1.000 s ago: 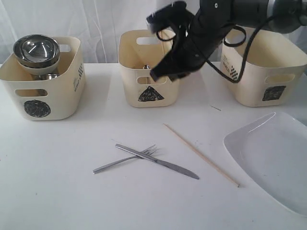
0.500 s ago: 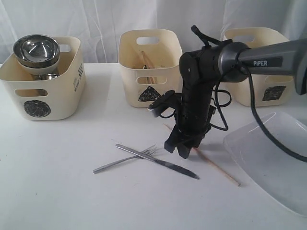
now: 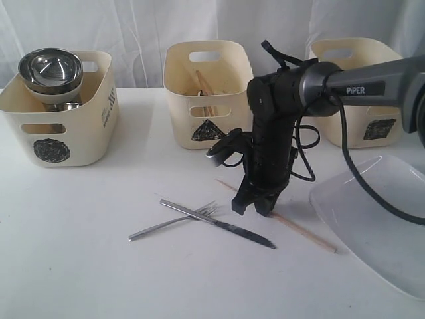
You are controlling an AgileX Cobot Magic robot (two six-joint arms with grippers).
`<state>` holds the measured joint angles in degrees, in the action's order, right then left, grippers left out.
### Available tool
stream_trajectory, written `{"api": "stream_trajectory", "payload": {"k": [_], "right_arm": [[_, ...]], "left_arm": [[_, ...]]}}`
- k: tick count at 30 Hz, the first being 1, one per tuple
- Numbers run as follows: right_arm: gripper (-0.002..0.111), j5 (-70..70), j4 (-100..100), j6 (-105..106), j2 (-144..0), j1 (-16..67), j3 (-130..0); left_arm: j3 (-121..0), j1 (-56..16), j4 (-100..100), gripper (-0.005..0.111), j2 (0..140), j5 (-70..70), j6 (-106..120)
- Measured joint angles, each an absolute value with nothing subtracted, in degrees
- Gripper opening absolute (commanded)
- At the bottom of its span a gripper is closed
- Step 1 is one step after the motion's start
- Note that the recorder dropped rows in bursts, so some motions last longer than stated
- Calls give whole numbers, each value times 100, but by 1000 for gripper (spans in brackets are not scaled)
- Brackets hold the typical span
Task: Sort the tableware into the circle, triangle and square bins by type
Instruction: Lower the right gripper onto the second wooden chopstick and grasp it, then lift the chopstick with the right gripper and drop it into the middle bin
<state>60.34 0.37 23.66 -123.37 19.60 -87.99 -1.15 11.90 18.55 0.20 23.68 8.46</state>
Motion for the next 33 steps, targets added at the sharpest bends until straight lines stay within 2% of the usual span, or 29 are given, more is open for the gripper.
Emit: {"api": "stream_trajectory", "payload": {"k": [9, 14, 22, 33], "right_arm": [[0, 6409, 1199, 2364, -11098, 1960, -9686], [0, 4958, 1293, 2387, -10394, 1960, -9983], [0, 1983, 1958, 2581, -10517, 1960, -9967], [0, 890, 2071, 2914, -10733, 2057, -9392]], "left_arm": [[-115, 1190, 1855, 0, 20, 2368, 846], [-115, 1190, 1855, 0, 20, 2368, 846], [-115, 1190, 1855, 0, 20, 2368, 846], [-115, 1190, 1855, 0, 20, 2368, 846]]}}
